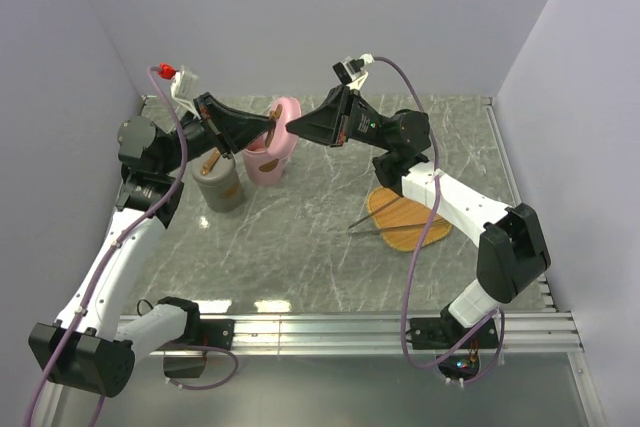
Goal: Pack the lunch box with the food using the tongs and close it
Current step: Pass the lid of the lunch box from the right arm to the left, then put the lid back on the lunch box
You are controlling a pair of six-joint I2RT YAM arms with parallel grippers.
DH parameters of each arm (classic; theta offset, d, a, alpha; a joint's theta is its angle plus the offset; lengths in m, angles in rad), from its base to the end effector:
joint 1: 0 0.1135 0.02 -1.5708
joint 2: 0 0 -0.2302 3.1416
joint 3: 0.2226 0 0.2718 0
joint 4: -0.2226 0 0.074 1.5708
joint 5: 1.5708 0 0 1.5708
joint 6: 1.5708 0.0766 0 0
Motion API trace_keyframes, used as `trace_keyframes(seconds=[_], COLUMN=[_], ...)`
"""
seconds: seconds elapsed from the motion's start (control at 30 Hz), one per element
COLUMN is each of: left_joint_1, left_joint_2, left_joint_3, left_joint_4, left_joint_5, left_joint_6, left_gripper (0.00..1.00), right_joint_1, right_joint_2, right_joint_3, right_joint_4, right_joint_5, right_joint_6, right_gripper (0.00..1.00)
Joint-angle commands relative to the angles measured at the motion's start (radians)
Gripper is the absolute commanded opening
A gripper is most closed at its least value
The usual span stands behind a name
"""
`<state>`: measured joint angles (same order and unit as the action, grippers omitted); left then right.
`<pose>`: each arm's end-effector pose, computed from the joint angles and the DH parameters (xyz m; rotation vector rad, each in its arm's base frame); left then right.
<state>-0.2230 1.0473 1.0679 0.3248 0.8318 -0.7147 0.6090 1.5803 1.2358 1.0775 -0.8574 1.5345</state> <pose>0.2673 -0.1187 0.4208 0.4534 1.3907 -1.2842 0.2820 0.2673 0.3937 -0.4757 1.3634 2.2076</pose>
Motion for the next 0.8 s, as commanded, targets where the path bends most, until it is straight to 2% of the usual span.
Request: trace_keyframes(seconds=[0.0,0.1,0.13,0.3,0.43,0.6,0.63,0.7,0.73,0.77], left_joint_1=[-0.024,-0.024,-0.022,-0.007,0.001,0.002,0.002,0.001,0.002,0.002], left_joint_2=[0.007,0.005,0.008,0.026,0.072,0.160,0.181,0.227,0.271,0.296], left_joint_3=[0.030,0.047,0.056,0.122,0.193,0.332,0.389,0.443,0.470,0.522], left_joint_4=[-0.018,-0.071,-0.096,-0.210,-0.379,-0.582,-0.666,-0.745,-0.777,-0.843], left_joint_5=[0.007,-0.019,-0.029,-0.085,-0.172,-0.331,-0.361,-0.405,-0.451,-0.471], left_joint_6=[0.018,0.041,0.073,0.152,0.274,0.482,0.507,0.561,0.605,0.622], left_gripper=[0.01,0.01,0.01,0.00,0.00,0.00,0.00,0.00,0.00,0.00], right_joint_1=[0.031,0.028,0.025,-0.006,-0.049,-0.127,-0.138,-0.167,-0.176,-0.186], right_joint_2=[-0.039,-0.042,-0.045,-0.055,-0.077,-0.109,-0.112,-0.118,-0.127,-0.134], right_joint_3=[0.011,0.016,0.017,0.008,0.002,0.016,0.025,0.048,0.054,0.069], right_joint_4=[0.001,-0.051,-0.089,-0.157,-0.255,-0.525,-0.638,-0.746,-0.849,-0.899], right_joint_5=[-0.008,-0.012,-0.015,-0.025,-0.037,-0.060,-0.066,-0.081,-0.078,-0.072], right_joint_6=[-0.022,-0.045,-0.053,-0.099,-0.157,-0.359,-0.446,-0.537,-0.635,-0.683], right_gripper=[0.00,0.01,0.11,0.46,0.63,0.75,0.76,0.78,0.81,0.92])
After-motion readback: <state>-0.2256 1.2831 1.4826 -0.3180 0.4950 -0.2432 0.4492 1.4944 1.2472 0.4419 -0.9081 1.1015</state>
